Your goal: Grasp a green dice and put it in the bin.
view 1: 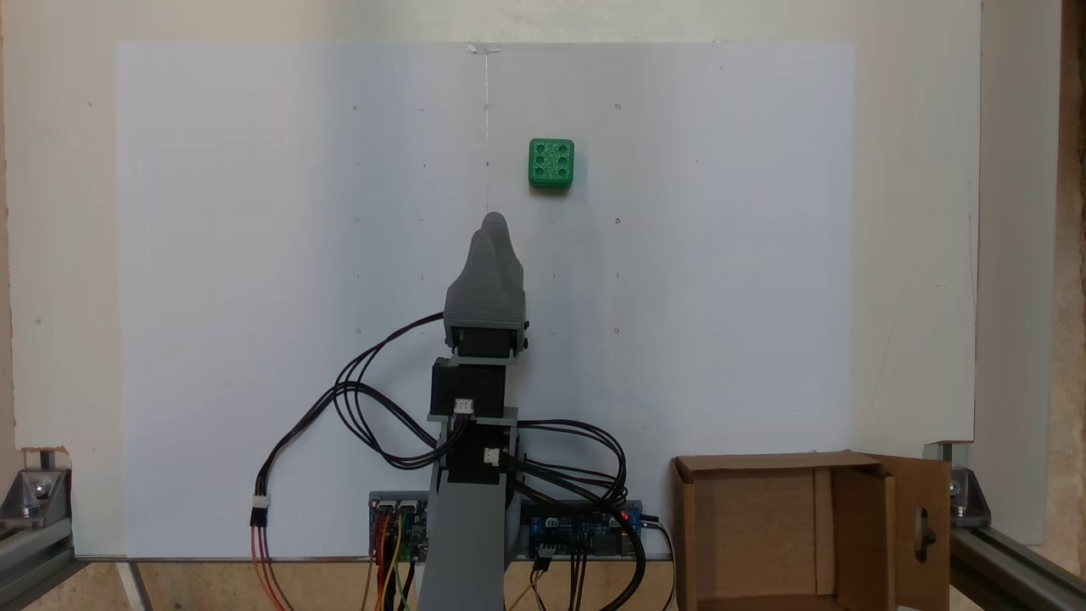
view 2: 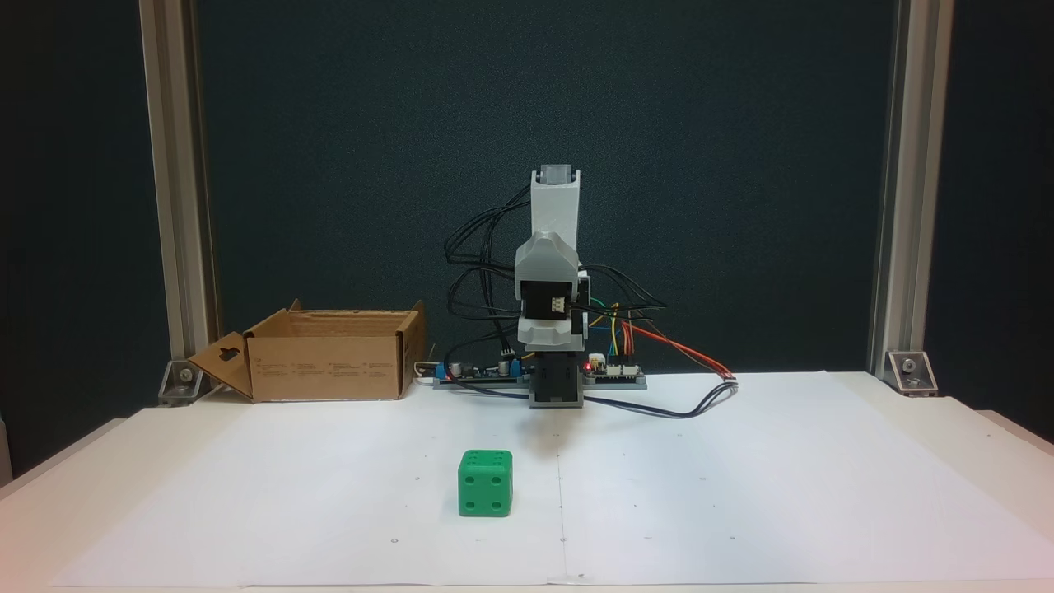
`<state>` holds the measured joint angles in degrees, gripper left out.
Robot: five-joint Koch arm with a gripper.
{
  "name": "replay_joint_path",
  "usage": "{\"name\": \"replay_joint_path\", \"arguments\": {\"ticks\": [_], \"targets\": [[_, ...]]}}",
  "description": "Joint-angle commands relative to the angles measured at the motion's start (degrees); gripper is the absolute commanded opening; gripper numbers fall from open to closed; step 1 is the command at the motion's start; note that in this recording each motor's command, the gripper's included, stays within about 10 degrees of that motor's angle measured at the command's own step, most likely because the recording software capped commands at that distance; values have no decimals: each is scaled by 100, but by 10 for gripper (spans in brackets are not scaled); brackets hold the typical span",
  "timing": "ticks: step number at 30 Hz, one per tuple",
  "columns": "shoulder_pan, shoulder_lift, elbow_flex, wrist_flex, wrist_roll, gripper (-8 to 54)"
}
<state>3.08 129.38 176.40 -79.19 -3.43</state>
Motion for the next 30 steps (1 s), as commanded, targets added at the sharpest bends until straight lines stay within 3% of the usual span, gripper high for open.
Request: {"name": "replay_joint_path", "arguments": {"ticks": [1,30], "targets": [[-132,615,290,-246,-237,446],[-237,606,290,-229,-246,446]]}}
